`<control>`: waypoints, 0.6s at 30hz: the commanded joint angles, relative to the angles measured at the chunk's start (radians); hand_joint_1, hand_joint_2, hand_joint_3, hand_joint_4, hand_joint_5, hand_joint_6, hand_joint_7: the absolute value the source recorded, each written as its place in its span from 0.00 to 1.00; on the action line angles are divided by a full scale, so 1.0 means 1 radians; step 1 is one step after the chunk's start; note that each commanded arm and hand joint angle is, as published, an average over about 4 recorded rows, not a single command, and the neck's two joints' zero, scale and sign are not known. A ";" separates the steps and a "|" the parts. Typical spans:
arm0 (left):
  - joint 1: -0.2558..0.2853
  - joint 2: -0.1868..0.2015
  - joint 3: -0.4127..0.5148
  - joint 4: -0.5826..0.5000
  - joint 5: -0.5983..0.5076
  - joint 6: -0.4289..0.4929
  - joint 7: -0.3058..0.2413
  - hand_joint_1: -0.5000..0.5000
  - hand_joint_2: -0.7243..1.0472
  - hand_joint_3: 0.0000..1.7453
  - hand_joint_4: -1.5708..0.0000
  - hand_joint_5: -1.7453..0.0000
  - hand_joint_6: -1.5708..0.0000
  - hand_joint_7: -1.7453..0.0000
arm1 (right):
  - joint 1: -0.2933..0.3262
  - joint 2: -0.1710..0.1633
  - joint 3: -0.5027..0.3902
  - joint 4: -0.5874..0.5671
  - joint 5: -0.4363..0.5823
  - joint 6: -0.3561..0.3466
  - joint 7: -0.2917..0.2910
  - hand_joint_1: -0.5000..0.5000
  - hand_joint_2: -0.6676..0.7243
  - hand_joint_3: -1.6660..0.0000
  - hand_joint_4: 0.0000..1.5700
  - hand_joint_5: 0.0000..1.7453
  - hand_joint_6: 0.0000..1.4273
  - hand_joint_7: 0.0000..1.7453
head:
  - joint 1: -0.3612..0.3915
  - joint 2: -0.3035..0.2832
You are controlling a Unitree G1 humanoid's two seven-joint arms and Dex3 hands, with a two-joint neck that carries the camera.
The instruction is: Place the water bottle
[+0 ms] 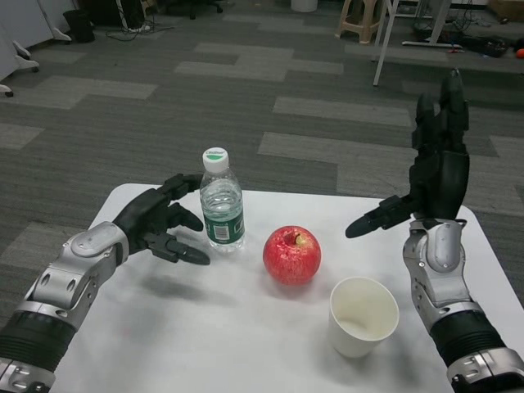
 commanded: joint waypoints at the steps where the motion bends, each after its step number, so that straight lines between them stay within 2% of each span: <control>1: 0.022 -0.001 0.060 0.001 0.020 -0.061 0.034 0.00 0.18 0.05 1.00 0.09 1.00 0.86 | -0.002 0.000 0.004 -0.011 0.001 0.006 -0.002 0.04 1.00 1.00 0.00 0.00 0.00 0.00 | 0.000 0.002; 5: 0.034 -0.033 0.195 -0.018 0.015 -0.133 0.056 0.01 0.15 0.05 1.00 0.19 1.00 0.89 | 0.001 0.000 0.003 -0.017 0.001 0.006 -0.002 0.04 1.00 1.00 0.00 0.00 0.00 0.00 | 0.004 0.005; 7: 0.035 -0.035 0.244 -0.037 -0.006 -0.138 0.056 0.02 0.15 0.05 1.00 0.24 1.00 0.91 | 0.001 -0.001 0.004 -0.018 0.001 0.006 -0.002 0.04 1.00 1.00 0.00 0.00 0.00 0.00 | 0.008 0.010; 8: 0.035 -0.036 0.264 -0.046 -0.031 -0.138 0.055 0.02 0.16 0.05 1.00 0.29 1.00 0.93 | 0.000 -0.001 0.004 -0.018 0.002 0.006 -0.002 0.04 1.00 1.00 0.00 0.00 0.00 0.00 | 0.008 0.014; 11: 0.035 -0.037 0.287 -0.063 -0.110 -0.138 0.049 0.02 0.23 0.05 1.00 0.49 1.00 0.96 | 0.000 -0.001 0.004 -0.018 0.003 0.007 -0.002 0.04 1.00 1.00 0.00 0.00 0.00 0.00 | 0.013 0.028; 14: 0.034 -0.040 0.313 -0.079 -0.150 -0.138 0.046 0.02 0.30 0.05 1.00 0.62 1.00 0.96 | 0.000 -0.003 0.004 -0.020 0.004 0.007 -0.002 0.04 1.00 1.00 0.00 0.00 0.00 0.00 | 0.010 0.052; 18: 0.031 -0.043 0.339 -0.093 -0.165 -0.140 0.046 0.02 0.30 0.05 1.00 0.68 1.00 0.98 | 0.000 -0.010 0.002 -0.033 0.004 0.007 -0.002 0.04 1.00 1.00 0.00 0.00 0.00 0.00 | 0.004 0.109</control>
